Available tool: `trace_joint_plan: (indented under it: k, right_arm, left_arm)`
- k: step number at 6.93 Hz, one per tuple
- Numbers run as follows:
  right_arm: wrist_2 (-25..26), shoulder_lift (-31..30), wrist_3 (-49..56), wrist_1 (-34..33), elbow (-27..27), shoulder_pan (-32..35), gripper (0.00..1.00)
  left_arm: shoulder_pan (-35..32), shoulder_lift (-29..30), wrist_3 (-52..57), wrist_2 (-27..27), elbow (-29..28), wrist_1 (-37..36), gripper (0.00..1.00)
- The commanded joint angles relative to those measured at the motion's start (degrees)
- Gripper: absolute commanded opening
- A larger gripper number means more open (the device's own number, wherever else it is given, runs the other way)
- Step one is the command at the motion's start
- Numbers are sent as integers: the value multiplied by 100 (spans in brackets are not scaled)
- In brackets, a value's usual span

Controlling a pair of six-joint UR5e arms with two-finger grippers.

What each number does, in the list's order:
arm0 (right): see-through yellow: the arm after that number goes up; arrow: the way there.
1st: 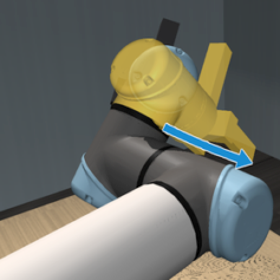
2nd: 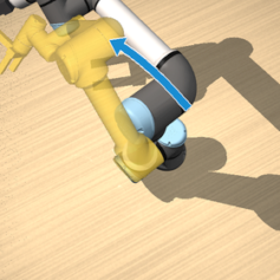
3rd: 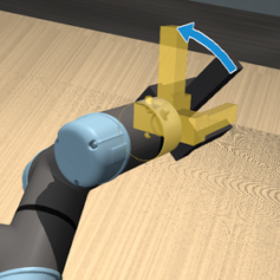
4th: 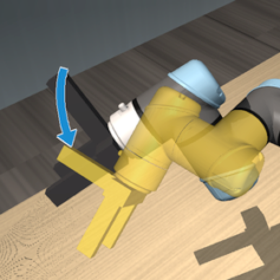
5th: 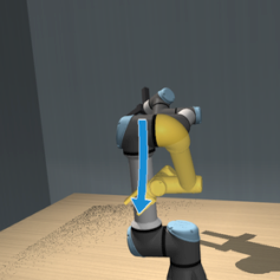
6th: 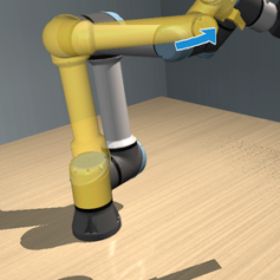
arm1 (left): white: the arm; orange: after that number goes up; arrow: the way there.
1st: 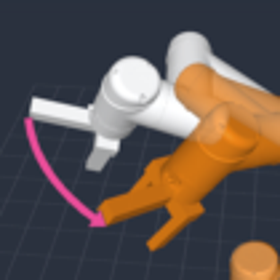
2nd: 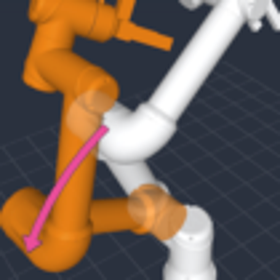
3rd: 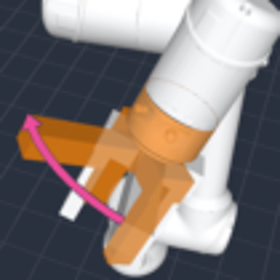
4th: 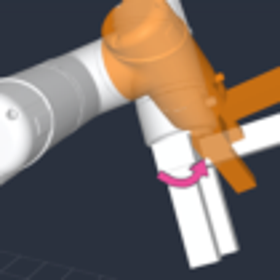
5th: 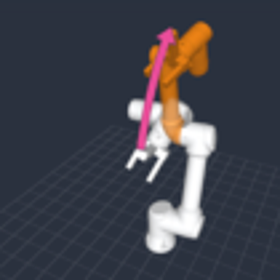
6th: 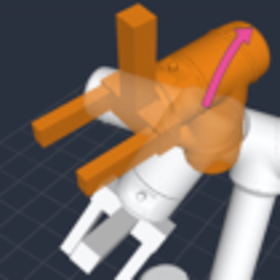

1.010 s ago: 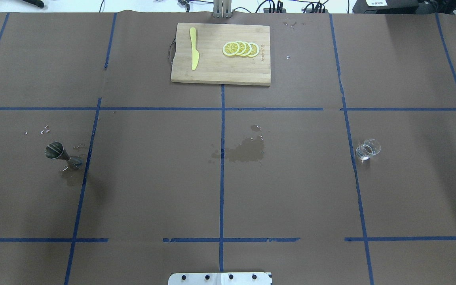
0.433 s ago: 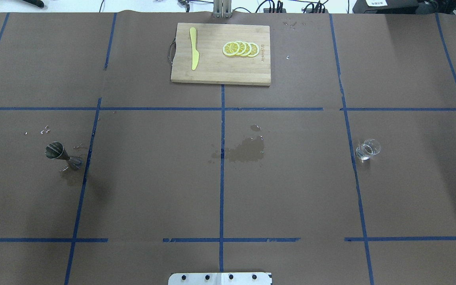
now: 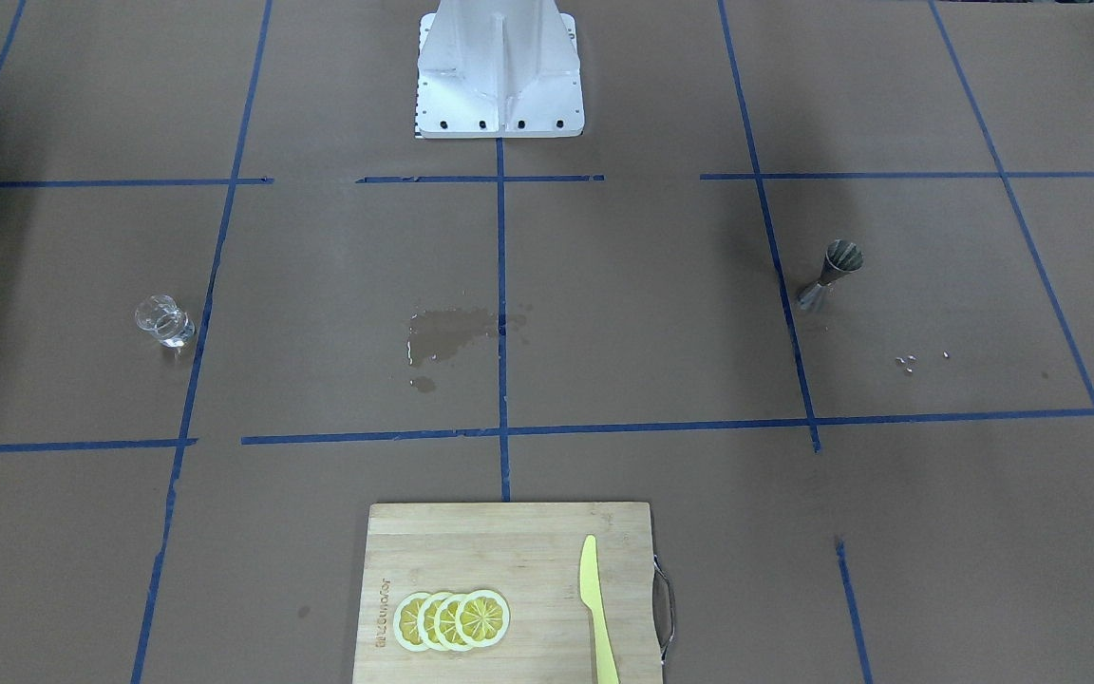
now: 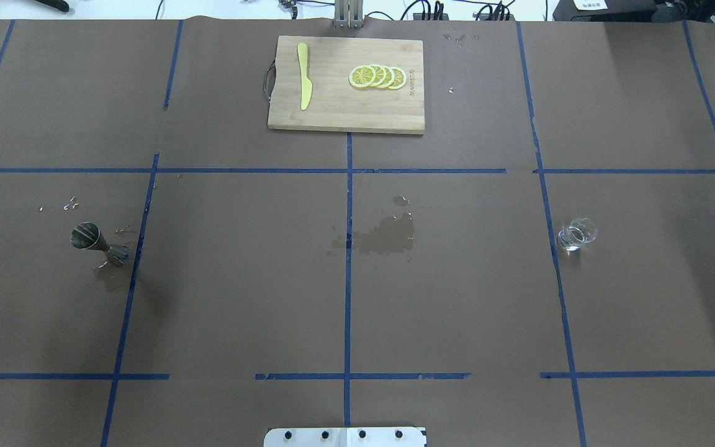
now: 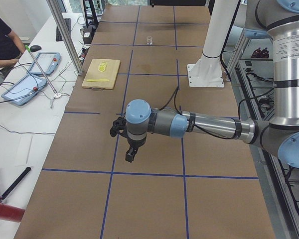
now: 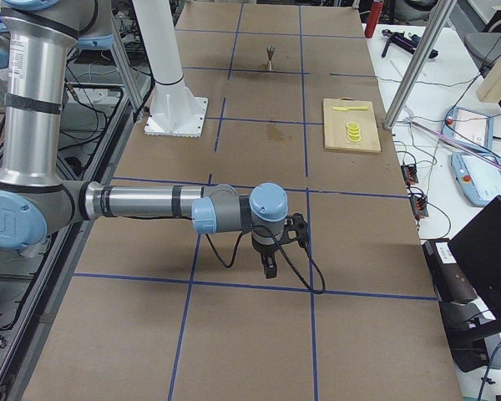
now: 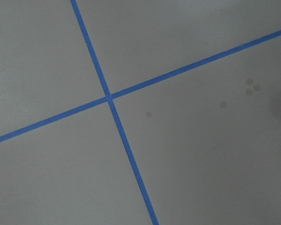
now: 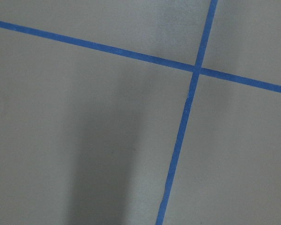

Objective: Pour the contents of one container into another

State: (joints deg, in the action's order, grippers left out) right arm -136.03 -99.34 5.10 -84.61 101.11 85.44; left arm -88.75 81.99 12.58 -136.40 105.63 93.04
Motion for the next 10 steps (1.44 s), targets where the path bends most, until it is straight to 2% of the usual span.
trace_joint_plan:
  k: [1,2,4,6,7,9,10]
  right_arm:
    - [7,20,-79,15,14,-1,100]
    - [-11,20,-410,41,57,-1,100]
    - [-28,-24,-484,496,49,-1,100]
    - [-29,-50,-484,585,49,-1,100]
    - [-2,-50,-475,595,58,-1,100]
    - [7,-33,-501,595,57,-10,100]
    - [-11,-33,-501,760,58,-10,100]
  left_arm:
    - [15,1,-1,0,-7,152,100]
    - [15,1,-1,-9,-33,205,100]
    - [85,1,-10,0,-86,345,100]
    - [269,10,-28,0,-235,914,100]
    - [453,36,-776,0,-279,1483,100]
    - [1320,54,-2979,70,-332,3482,100]
    - [1699,54,-3103,601,-463,4581,100]
